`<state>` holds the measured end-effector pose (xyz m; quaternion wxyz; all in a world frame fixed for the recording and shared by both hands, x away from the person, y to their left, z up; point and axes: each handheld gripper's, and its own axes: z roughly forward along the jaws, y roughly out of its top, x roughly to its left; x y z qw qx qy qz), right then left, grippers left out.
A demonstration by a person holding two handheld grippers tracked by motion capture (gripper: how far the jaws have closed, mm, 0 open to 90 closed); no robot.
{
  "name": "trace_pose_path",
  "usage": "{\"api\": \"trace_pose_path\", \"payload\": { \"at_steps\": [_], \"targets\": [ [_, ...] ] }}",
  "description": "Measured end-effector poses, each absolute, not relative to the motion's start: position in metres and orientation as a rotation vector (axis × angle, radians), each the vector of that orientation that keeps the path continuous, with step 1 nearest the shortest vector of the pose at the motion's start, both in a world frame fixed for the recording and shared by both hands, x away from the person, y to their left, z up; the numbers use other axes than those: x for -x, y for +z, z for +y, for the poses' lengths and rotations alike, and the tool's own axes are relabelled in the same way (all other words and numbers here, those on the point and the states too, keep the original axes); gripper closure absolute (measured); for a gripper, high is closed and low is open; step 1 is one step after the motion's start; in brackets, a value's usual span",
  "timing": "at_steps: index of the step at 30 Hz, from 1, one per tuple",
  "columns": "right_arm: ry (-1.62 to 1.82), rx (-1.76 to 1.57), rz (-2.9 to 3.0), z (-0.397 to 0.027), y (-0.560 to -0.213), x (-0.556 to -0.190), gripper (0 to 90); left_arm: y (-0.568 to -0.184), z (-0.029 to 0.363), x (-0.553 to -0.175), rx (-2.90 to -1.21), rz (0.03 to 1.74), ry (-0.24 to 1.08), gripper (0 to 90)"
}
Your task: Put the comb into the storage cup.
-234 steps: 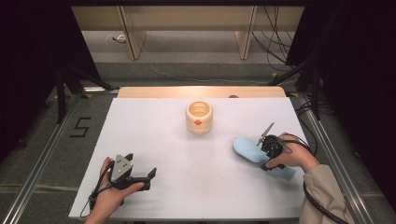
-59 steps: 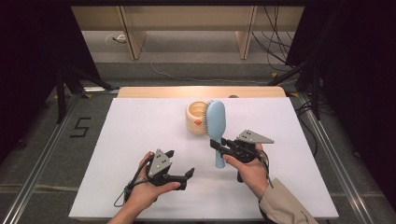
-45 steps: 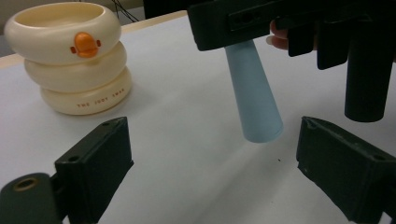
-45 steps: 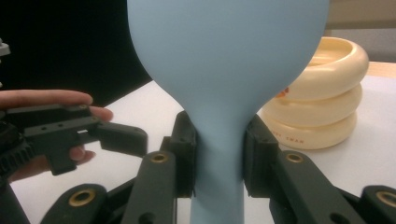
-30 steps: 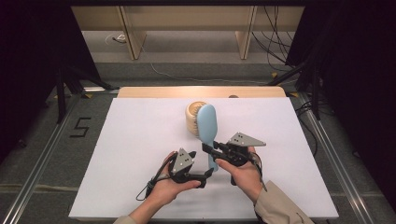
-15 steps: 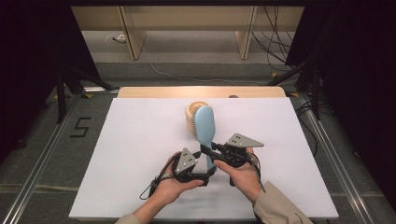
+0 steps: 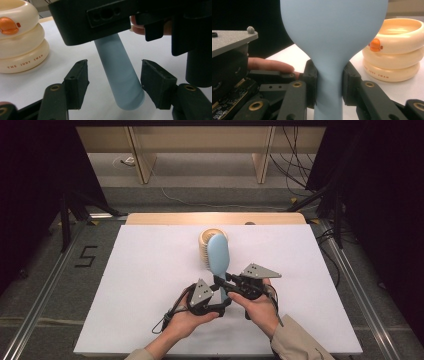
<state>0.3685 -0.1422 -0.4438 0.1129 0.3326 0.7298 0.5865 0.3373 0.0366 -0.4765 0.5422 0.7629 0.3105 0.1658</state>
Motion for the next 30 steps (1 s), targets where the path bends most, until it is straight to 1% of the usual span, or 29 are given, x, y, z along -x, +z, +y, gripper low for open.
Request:
{"api": "trace_pose_path", "payload": {
  "at_steps": [7,15,19,24,30],
  "targets": [
    [1.719,-0.976,2.136,-0.1420,-0.4437,-0.3682,70.3,-0.4777,0.0353,-0.3371,-1.805,0.745,0.381,47.5],
    [1.720,-0.973,2.131,-0.1420,-0.4436,-0.3682,70.3,-0.4784,0.0359,-0.3374,-1.789,0.762,0.364,52.5],
    [1.720,-0.966,2.125,-0.1421,-0.4431,-0.3682,70.3,-0.4787,0.0364,-0.3373,-1.774,0.777,0.345,58.8],
    [1.723,-0.956,2.118,-0.1420,-0.4418,-0.3673,70.2,-0.4790,0.0409,-0.3395,-1.729,0.826,0.320,63.6],
    [1.699,-0.935,2.131,-0.1403,-0.4403,-0.3660,70.1,-0.4799,0.0427,-0.3404,-1.708,0.845,0.278,64.6]
  ]
}}
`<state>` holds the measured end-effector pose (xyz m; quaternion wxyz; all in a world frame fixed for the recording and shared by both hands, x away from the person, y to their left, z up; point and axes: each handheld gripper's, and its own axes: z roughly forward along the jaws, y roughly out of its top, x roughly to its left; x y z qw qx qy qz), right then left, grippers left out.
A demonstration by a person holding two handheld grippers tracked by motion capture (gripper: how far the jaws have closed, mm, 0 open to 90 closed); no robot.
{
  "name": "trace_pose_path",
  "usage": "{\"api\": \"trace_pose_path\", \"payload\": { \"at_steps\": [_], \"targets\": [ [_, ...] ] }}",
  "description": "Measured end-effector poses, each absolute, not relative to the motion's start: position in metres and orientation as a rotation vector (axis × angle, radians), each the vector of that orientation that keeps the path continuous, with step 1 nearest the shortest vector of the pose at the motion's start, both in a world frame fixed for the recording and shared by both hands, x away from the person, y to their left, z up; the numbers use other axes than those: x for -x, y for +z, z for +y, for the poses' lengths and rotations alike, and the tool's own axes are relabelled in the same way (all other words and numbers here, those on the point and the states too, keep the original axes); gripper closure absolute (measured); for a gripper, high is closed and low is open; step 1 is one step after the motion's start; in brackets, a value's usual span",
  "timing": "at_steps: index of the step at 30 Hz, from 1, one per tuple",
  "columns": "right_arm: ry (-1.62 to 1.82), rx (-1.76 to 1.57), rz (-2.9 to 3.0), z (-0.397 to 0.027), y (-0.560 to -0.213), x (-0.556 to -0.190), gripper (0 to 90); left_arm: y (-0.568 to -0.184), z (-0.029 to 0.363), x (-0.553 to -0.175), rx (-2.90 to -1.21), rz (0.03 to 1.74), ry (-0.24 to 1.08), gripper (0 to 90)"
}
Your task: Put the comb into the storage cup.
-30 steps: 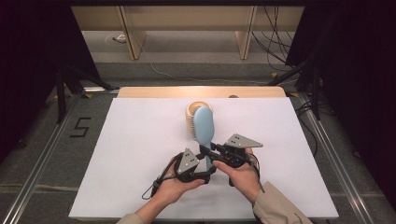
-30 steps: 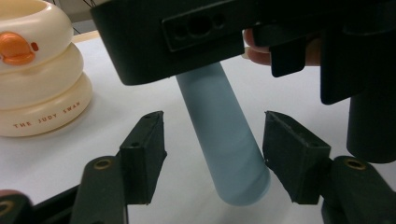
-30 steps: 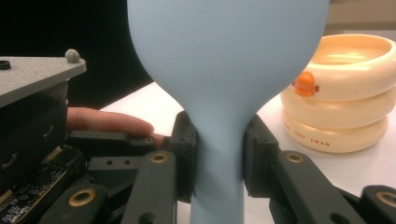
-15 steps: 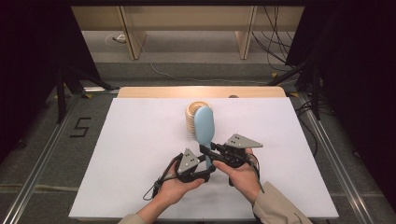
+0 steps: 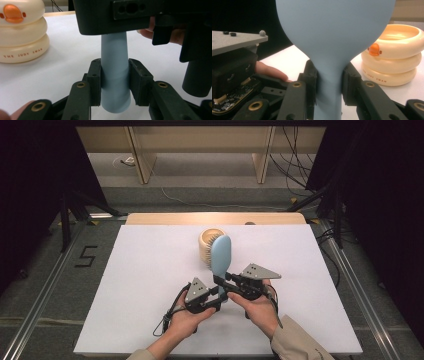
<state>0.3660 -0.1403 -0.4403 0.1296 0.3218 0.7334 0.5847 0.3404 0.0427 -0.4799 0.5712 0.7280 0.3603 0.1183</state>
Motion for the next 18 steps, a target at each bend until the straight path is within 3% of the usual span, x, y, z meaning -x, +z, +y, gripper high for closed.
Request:
{"api": "trace_pose_path", "payload": {
  "at_steps": [18],
  "targets": [
    [1.647,-0.904,2.155,-0.1373,-0.4383,-0.3648,68.6,-0.4813,0.0434,-0.3406,-1.672,0.877,0.211,64.9]
  ]
}}
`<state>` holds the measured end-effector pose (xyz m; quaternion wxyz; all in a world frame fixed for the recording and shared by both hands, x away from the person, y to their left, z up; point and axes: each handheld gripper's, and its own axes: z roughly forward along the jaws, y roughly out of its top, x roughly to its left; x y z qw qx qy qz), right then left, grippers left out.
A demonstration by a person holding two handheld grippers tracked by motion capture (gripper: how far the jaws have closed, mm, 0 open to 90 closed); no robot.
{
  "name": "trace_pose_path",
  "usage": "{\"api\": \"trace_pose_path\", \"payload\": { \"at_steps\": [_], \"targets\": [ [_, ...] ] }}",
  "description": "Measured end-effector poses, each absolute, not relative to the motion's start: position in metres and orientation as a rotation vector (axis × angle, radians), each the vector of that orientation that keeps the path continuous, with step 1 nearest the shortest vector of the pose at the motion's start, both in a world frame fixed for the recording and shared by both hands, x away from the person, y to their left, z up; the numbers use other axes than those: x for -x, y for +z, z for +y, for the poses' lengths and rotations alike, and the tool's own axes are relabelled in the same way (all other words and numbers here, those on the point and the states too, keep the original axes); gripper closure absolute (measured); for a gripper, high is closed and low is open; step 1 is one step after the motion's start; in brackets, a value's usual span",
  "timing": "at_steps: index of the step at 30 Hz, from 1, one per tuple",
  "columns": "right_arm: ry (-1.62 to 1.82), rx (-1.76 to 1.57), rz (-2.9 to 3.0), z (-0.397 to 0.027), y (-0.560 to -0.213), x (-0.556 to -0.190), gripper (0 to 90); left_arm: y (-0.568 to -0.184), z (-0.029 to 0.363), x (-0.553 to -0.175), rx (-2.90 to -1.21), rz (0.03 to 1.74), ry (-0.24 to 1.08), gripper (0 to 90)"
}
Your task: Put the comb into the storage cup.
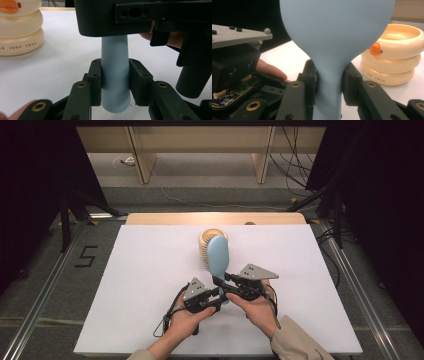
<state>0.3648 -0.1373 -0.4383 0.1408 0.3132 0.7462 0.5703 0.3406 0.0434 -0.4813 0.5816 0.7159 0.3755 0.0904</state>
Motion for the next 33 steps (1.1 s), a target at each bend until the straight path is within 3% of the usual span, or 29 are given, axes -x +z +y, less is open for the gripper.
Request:
{"api": "trace_pose_path", "payload": {
  "at_steps": [33],
  "targets": [
    [1.621,-0.899,2.175,-0.1359,-0.4366,-0.3649,62.5,-0.4823,0.0436,-0.3412,-1.593,0.927,0.072,64.9]
  ]
}}
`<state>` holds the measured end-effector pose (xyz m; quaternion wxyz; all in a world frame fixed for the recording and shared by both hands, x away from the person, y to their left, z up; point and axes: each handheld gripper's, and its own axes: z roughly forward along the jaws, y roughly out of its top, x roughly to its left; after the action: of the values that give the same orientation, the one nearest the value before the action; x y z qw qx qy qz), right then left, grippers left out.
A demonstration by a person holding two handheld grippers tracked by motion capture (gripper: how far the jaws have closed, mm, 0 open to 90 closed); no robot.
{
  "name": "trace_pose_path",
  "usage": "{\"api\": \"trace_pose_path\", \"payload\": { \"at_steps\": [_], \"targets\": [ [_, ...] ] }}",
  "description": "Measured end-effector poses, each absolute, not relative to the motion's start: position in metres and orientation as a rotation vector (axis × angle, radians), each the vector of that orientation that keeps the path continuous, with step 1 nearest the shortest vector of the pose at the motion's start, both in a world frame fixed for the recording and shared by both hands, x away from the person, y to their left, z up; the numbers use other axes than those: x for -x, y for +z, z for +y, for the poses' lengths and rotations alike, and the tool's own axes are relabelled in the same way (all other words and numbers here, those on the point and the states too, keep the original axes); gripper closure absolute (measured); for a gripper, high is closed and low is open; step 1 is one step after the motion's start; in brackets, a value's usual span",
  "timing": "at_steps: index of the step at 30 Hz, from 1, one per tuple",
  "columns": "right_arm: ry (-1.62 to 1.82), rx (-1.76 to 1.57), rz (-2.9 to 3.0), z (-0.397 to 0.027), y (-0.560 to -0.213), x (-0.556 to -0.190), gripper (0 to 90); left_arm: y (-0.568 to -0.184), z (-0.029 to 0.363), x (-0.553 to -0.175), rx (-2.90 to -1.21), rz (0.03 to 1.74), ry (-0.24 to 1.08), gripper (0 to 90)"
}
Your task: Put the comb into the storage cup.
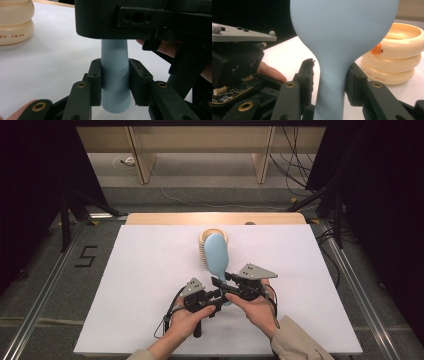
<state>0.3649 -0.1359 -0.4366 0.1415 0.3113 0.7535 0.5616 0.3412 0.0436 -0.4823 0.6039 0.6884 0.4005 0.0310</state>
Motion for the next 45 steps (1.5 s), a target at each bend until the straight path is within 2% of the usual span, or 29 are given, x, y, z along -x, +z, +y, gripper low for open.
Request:
{"api": "trace_pose_path", "payload": {
  "at_steps": [45],
  "targets": [
    [1.534,-0.891,2.238,-0.1308,-0.4299,-0.3632,44.9,-0.4878,0.0437,-0.3428,-1.515,0.925,-0.028,64.9]
  ]
}}
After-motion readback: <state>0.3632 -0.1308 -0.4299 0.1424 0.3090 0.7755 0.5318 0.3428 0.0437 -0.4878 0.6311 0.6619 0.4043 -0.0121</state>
